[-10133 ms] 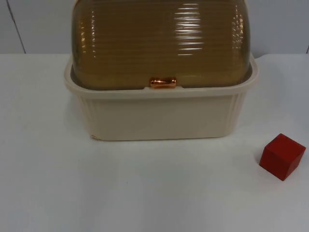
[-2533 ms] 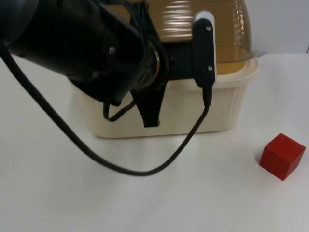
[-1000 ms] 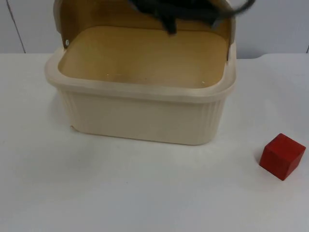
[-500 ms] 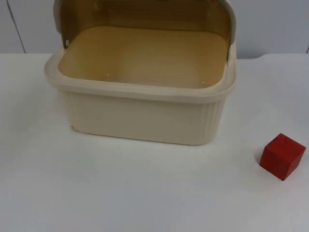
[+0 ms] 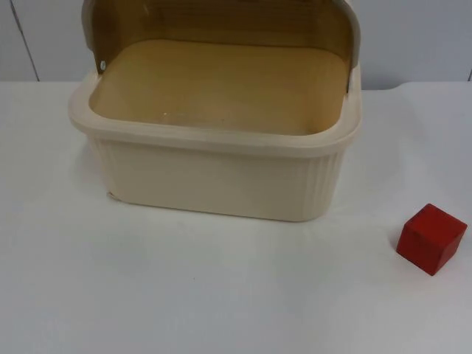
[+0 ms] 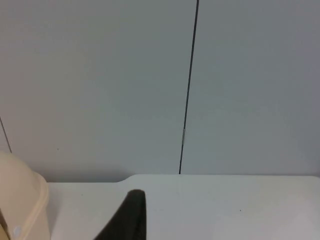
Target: Open the box lid with the left hand, place the block into the box with the right hand, then close the box lid with the left hand.
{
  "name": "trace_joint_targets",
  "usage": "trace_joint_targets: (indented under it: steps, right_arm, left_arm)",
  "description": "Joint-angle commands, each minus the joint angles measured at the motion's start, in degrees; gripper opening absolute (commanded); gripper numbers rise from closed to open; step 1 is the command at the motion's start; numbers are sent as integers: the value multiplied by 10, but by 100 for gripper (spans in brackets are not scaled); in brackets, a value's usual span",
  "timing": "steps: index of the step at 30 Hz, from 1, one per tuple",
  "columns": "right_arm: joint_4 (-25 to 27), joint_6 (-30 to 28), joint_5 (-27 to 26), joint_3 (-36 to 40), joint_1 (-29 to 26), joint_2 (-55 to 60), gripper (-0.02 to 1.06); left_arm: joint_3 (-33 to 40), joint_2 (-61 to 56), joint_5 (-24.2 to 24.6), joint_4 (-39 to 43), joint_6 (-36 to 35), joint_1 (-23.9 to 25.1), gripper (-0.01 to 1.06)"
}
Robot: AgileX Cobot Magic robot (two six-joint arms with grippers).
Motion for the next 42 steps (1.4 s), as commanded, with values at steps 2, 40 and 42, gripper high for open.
trace_joint_targets:
  steps: [2,40,42]
  right_arm:
    - [1,2,-1,-4,2,0,105]
    - [182,-160,66,-1,3,125,105]
    - [181,-181,66,0,3,183,105]
  left_arm:
    - [22,-19,-7,-37,58,1,0]
    - [63,-68,-65,-12,37,1,105]
    - [63,-73,-61,-15,37,1,105]
